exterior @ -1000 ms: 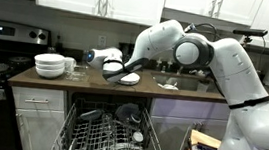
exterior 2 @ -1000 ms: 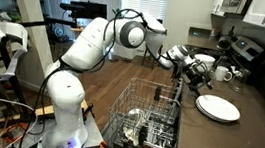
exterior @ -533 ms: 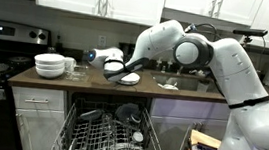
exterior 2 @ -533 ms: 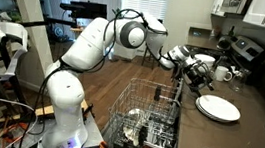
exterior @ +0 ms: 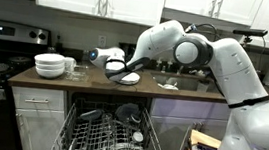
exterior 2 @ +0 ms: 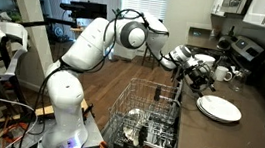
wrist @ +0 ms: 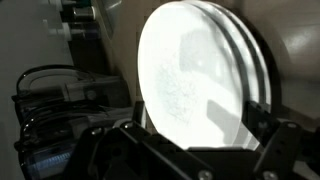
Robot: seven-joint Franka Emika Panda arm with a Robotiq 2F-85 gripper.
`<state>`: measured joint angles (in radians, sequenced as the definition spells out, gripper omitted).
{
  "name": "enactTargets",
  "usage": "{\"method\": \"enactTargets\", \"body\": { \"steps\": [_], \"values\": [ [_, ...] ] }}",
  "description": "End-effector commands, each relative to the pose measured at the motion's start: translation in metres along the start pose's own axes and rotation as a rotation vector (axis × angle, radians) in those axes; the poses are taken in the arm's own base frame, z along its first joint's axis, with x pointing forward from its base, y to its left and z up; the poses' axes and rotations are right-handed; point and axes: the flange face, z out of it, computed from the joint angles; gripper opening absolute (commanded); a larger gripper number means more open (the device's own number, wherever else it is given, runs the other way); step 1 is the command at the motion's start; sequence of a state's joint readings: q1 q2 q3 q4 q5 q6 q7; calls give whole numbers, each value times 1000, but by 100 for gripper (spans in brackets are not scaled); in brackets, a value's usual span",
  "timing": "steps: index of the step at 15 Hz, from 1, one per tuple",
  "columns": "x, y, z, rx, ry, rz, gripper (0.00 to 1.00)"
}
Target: Pick a plate on the counter and put it in the dishwasher
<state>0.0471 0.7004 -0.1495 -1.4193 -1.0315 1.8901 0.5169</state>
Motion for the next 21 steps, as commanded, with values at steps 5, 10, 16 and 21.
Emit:
{"method": "enactTargets", "body": {
  "steps": [5,10,16,21],
  "values": [
    [-4,-1,10,43,22,11,49],
    [-6,-3,13,49,22,7,68],
    [-6,7,18,66,26,26,85],
    [-6,9,20,76,38,30,49]
  ]
}}
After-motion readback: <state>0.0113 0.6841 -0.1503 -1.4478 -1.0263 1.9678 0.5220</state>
